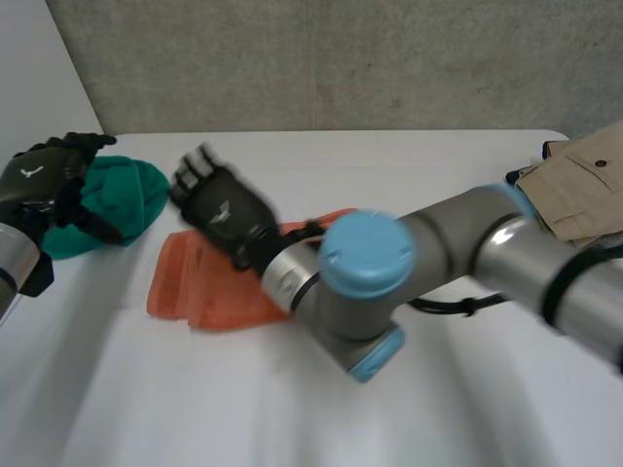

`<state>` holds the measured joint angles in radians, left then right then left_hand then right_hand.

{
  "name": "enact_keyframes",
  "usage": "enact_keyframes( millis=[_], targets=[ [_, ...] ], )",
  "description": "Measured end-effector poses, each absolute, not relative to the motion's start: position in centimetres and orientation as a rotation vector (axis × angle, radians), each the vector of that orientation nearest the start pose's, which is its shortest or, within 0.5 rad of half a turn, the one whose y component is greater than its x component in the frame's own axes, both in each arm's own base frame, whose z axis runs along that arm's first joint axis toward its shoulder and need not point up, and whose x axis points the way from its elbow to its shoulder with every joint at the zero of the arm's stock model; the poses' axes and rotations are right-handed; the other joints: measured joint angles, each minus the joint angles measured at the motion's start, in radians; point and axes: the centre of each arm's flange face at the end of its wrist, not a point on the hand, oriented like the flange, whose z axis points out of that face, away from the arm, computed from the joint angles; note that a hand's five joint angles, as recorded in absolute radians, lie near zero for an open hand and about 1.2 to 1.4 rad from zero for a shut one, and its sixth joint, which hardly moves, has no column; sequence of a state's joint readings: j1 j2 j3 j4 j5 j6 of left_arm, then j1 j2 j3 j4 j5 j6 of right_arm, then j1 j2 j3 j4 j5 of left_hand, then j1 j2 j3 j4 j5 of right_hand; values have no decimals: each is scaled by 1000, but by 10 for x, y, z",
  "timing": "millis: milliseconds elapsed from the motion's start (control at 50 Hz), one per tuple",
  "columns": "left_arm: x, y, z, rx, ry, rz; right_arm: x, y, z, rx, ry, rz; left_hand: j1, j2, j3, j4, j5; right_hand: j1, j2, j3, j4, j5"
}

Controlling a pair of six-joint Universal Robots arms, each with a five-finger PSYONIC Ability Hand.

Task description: Fold the laundry.

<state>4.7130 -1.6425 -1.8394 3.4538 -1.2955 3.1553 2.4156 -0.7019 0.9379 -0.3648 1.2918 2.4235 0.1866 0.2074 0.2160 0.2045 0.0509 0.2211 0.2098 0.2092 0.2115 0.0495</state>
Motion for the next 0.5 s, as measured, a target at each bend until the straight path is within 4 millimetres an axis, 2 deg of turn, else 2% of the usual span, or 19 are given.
enact_keyframes(
  millis=[80, 140, 220, 340, 440, 500],
  targets=[
    [-171, -303, 230, 420, 2401, -2297, 436, -231, 211, -1315, 1378, -2108, 0, 0, 0, 0, 0, 0, 0, 0, 0, 0],
    [-185, -298, 224, 496, 2428, -2282, 412, -243, 215, -1192, 1540, -2067, 0, 0, 0, 0, 0, 0, 0, 0, 0, 0],
    [-211, -286, 211, 656, 2470, -2246, 378, -257, 203, -1076, 1801, -1959, 0, 0, 0, 0, 0, 0, 0, 0, 0, 1],
    [-244, -260, 184, 937, 2511, -2094, 339, -261, 168, -1010, 2154, -1668, 61, 32, 26, 39, 21, 0, 1, 0, 0, 0],
    [-246, -240, 163, 1060, 2524, -1882, 322, -259, 150, -980, 2267, -1539, 154, 125, 111, 129, 111, 0, 1, 0, 0, 0],
    [-241, -238, 156, 1071, 2507, -1802, 318, -259, 147, -979, 2268, -1539, 226, 195, 186, 201, 183, 0, 1, 0, 0, 1]
  ],
)
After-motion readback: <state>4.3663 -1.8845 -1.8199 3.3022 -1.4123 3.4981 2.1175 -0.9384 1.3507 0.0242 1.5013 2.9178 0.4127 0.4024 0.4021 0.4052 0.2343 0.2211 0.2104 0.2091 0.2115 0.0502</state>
